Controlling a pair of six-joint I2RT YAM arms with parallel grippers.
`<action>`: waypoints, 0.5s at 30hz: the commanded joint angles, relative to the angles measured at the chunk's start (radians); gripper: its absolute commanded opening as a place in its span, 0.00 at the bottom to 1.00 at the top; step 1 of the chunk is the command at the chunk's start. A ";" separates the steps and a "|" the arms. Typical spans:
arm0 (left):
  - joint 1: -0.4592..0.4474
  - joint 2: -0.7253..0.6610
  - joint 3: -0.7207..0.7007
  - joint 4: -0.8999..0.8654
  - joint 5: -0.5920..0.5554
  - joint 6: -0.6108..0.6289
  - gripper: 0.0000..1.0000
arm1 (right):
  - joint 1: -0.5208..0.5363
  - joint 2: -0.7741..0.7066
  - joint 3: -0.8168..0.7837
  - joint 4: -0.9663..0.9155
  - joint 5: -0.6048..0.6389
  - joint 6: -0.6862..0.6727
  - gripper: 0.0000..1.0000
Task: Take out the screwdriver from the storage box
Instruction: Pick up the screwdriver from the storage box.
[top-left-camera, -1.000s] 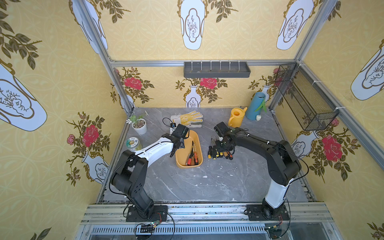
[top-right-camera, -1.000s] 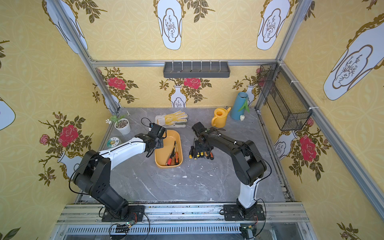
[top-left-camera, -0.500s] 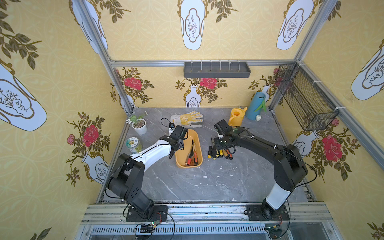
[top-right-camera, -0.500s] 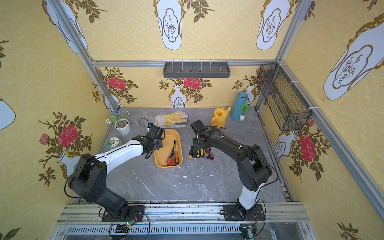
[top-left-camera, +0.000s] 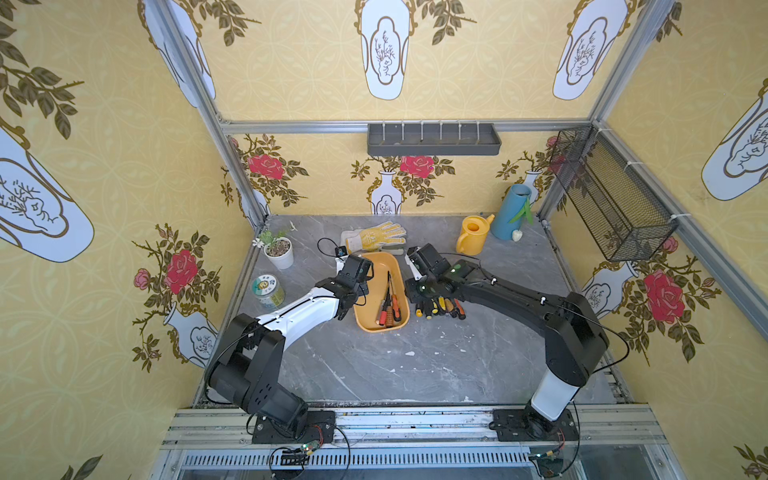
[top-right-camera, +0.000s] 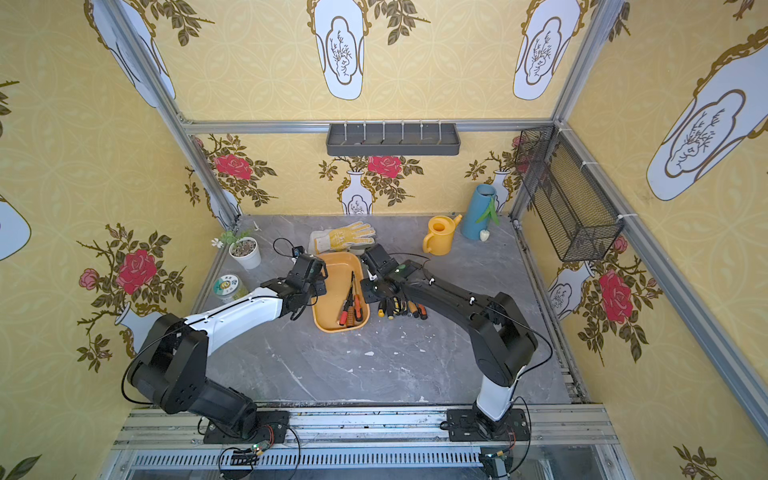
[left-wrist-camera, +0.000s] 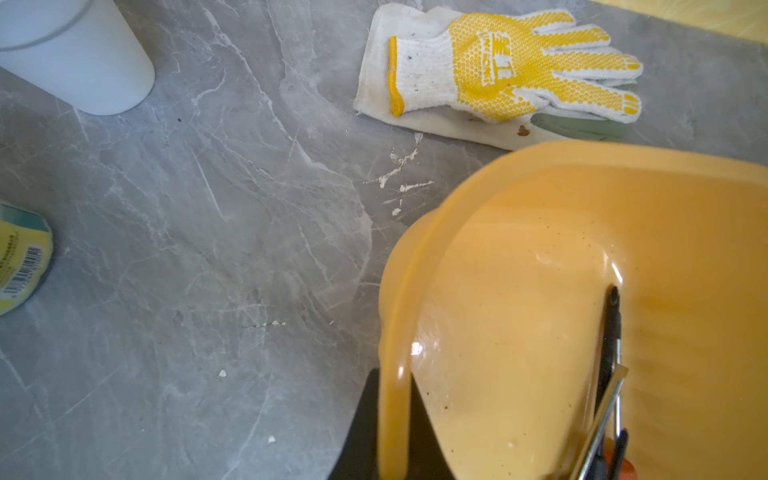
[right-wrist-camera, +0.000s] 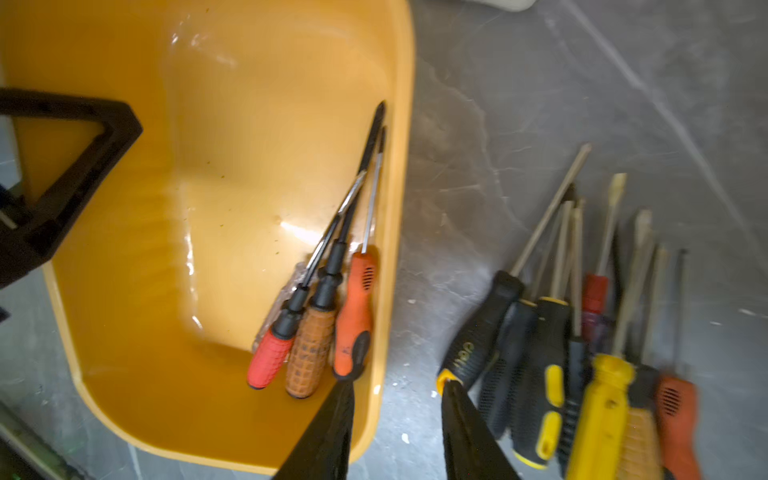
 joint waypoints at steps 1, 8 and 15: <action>0.001 0.005 -0.002 0.057 0.012 -0.034 0.00 | 0.029 0.038 0.015 0.070 -0.075 0.057 0.39; -0.001 0.006 -0.010 0.058 0.014 -0.037 0.00 | 0.074 0.095 0.030 0.131 -0.138 0.107 0.39; 0.000 0.003 -0.019 0.057 0.013 -0.043 0.00 | 0.083 0.138 0.038 0.151 -0.156 0.138 0.39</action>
